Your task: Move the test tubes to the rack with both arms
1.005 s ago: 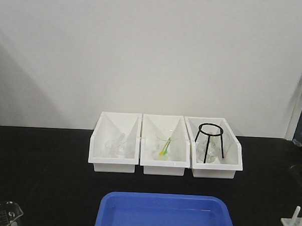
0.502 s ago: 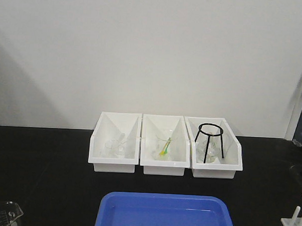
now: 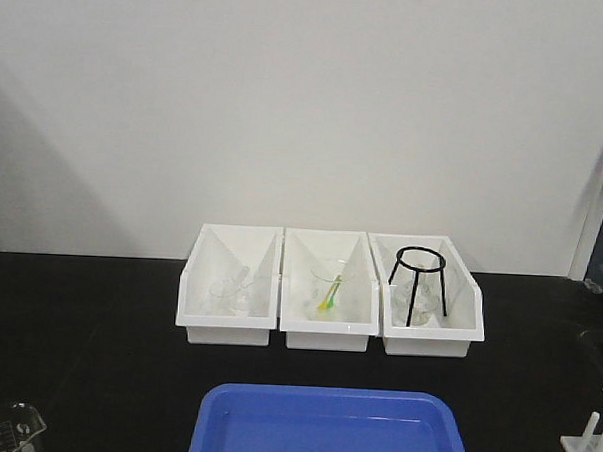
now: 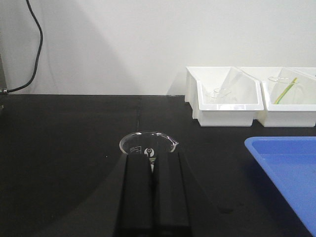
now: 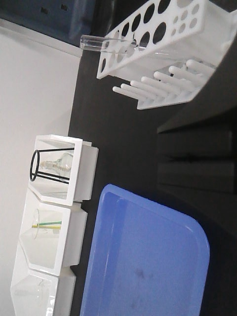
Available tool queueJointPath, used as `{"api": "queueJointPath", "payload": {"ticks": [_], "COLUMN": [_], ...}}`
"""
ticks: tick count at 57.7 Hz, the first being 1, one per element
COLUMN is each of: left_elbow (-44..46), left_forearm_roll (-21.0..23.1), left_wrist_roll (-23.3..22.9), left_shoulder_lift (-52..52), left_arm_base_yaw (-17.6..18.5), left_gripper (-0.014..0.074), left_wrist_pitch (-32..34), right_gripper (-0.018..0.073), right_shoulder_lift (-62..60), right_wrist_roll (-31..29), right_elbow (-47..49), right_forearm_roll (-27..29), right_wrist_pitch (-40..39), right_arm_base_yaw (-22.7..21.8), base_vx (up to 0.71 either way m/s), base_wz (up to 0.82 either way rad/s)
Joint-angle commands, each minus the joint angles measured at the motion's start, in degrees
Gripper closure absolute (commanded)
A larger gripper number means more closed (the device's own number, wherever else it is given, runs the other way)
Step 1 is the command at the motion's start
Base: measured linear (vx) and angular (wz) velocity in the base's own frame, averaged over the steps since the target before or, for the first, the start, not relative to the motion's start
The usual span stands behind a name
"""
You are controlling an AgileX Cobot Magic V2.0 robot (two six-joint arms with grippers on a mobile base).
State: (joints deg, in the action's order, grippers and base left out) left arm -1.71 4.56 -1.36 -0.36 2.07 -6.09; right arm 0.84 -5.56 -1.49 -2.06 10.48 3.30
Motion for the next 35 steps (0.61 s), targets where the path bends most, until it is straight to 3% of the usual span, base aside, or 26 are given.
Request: {"api": "queueJointPath", "payload": {"ticks": [1,35], "left_elbow": [-1.58,-1.58], "left_forearm_roll": [0.07,0.07], "left_wrist_roll": [-0.43,-0.43], "left_shoulder_lift": [-0.67,-0.68], "left_arm_base_yaw": [-0.15,-0.15], "left_gripper": [0.0617,0.0617], "left_wrist_pitch": [5.08,5.08], "right_gripper": [0.0566,0.0566], "right_shoulder_lift": [-1.89,-1.65], "right_wrist_roll": [0.21,0.13], "right_elbow": [-0.87,-0.87], "right_forearm_roll": [-0.66,-0.66], "right_wrist_pitch": [-5.68,-6.27], "right_arm_base_yaw": [-0.03,-0.14], "base_vx": [0.0,0.0], "base_wz": [0.0,0.0]}}
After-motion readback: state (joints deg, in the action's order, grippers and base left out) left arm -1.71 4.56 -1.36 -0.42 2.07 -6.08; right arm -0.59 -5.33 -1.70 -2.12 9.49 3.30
